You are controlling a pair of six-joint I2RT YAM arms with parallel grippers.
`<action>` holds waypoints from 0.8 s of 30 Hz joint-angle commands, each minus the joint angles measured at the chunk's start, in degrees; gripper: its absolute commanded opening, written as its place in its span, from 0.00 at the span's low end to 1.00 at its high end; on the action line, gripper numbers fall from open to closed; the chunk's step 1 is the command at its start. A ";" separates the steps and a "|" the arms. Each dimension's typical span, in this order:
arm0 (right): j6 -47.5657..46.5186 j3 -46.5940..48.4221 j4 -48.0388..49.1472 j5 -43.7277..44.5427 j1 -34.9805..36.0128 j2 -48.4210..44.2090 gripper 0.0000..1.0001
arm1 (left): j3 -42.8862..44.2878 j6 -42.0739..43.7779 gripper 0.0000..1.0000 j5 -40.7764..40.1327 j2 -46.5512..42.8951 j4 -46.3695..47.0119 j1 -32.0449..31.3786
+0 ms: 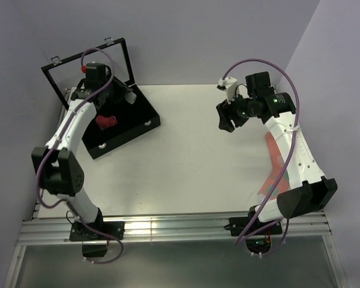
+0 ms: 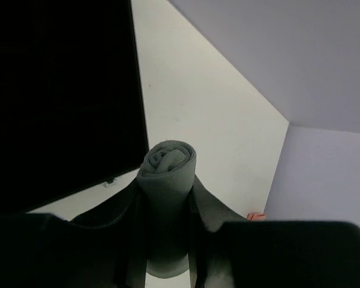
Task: Roll the socks
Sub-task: Place the sock in the storage box.
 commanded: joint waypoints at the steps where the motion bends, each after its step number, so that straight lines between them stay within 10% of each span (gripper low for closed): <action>1: 0.40 2.21 0.24 -0.27 -0.10 -0.68 0.67 | 10.80 7.35 0.00 11.08 6.81 -11.97 2.75; 24: 0.23 -1.74 7.17 -2.29 -0.19 4.07 0.64 | 17.94 11.06 0.00 11.81 29.70 -2.68 8.11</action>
